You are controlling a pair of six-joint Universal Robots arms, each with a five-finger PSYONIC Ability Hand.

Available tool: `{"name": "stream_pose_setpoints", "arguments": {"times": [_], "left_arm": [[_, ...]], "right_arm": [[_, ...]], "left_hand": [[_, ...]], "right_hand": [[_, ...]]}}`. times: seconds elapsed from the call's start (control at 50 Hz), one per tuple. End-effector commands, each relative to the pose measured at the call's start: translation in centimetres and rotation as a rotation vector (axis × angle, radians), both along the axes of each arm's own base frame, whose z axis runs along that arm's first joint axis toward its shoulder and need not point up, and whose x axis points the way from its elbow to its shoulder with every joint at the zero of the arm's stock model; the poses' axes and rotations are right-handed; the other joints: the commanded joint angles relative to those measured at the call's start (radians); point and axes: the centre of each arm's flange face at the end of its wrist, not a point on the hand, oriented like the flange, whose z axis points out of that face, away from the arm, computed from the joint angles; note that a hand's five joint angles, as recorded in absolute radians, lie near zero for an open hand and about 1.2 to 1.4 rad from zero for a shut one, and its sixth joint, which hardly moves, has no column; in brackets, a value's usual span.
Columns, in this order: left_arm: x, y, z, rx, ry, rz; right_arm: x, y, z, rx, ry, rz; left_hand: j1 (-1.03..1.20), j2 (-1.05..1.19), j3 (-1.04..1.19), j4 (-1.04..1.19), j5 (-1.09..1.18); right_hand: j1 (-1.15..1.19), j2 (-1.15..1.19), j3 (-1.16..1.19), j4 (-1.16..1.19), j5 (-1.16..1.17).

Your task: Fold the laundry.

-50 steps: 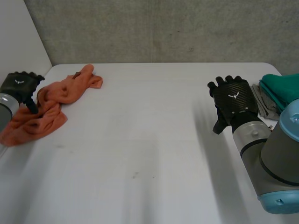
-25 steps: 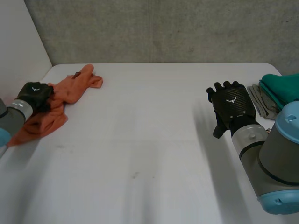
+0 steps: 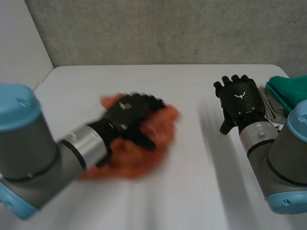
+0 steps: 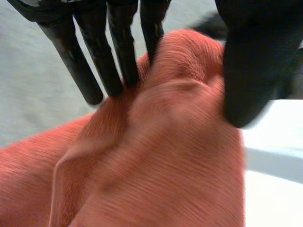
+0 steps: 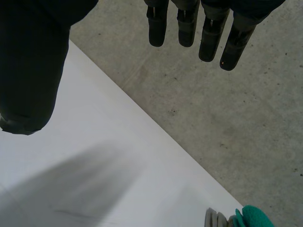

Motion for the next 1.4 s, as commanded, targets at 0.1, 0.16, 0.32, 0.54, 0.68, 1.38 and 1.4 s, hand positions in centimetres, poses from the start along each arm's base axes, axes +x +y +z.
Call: {"name": "stream_pose_setpoints", "arguments": {"times": [0.1, 0.16, 0.32, 0.54, 0.68, 1.38, 1.4], "left_arm": [[2.7, -3.7, 0.9, -0.043, -0.008, 0.132], [4.8, -5.8, 1.5, -0.059, -0.006, 0.230], [6.4, -6.1, -0.2, -0.015, -0.092, 0.282], [7.6, -3.3, -3.7, 0.036, -0.301, 0.301], [7.5, -1.9, -4.8, 0.049, -0.344, 0.323], [2.3, -8.5, -2.1, -0.237, -0.269, 0.361], [1.9, -9.7, -0.1, -0.320, -0.248, 0.388]], "right_arm": [[0.4, -0.1, 0.3, -0.006, -0.007, 0.027], [0.8, 0.0, 0.4, -0.003, 0.008, 0.075], [2.1, 1.9, 0.2, 0.058, 0.156, 0.281], [3.1, 4.0, -1.1, 0.041, 0.421, 0.524], [4.5, 2.5, -2.8, -0.044, 0.563, 0.612], [8.0, -3.4, -2.6, -0.158, 0.486, 0.565], [8.3, -4.9, -0.6, -0.191, 0.423, 0.478]], "left_hand": [[-0.224, -0.260, -0.278, -0.271, -0.271], [-0.219, -0.254, -0.272, -0.265, -0.265], [-0.189, -0.224, -0.243, -0.236, -0.236], [-0.075, -0.110, -0.128, -0.122, -0.121], [-0.060, -0.095, -0.114, -0.107, -0.106], [0.908, 0.873, 0.855, 0.862, 0.862], [0.908, 0.873, 0.855, 0.862, 0.862]], "right_hand": [[-0.022, -0.047, -0.041, -0.056, -0.054], [-0.022, -0.047, -0.041, -0.056, -0.054], [-0.022, -0.047, -0.041, -0.056, -0.054], [-0.022, -0.047, -0.041, -0.056, -0.054], [-0.022, -0.047, -0.041, -0.056, -0.054], [1.200, 1.175, 1.181, 1.166, 1.167], [1.200, 1.175, 1.181, 1.166, 1.167]]}}
